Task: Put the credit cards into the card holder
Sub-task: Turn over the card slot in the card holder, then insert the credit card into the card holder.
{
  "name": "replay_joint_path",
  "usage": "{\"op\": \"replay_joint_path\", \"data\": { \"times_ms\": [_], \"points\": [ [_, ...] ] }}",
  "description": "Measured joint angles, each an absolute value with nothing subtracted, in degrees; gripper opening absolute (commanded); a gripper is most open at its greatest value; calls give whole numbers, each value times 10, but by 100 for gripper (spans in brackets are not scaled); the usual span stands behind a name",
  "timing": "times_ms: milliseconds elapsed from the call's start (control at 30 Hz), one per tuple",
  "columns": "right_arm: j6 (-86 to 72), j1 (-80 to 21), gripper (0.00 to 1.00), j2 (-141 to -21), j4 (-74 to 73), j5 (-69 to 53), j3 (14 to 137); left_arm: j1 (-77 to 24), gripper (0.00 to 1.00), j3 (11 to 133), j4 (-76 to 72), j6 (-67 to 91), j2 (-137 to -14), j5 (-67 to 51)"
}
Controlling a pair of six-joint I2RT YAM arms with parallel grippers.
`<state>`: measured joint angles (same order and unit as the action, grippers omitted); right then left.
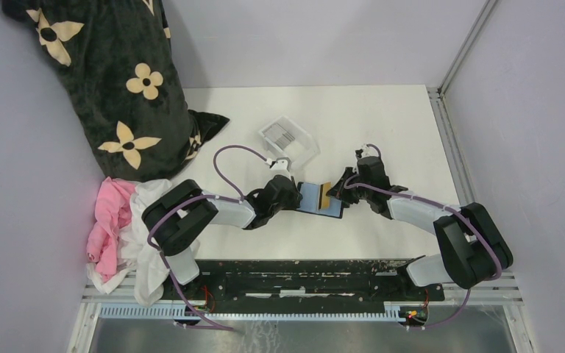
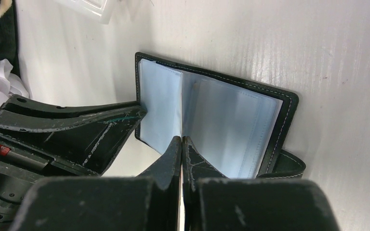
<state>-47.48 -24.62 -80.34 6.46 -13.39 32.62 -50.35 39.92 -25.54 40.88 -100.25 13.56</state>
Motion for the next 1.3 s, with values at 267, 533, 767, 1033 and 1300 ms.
{"op": "replay_joint_path", "data": {
  "times_ms": [267,533,767,1033,1300],
  "points": [
    [-497,-241,1,-812,96,-142,312,-507,17,392,-268,409,-1003,142],
    [-508,-237,1,-816,114,-149,306,-510,17,386,-279,409,-1003,149],
    [-516,-234,1,-823,138,-150,295,-512,16,381,-287,409,-1003,152],
    [-527,-228,1,-825,159,-152,281,-519,16,377,-293,410,-1002,166],
    [-533,-224,1,-826,175,-155,268,-528,15,371,-302,411,-1002,179]
  ]
}}
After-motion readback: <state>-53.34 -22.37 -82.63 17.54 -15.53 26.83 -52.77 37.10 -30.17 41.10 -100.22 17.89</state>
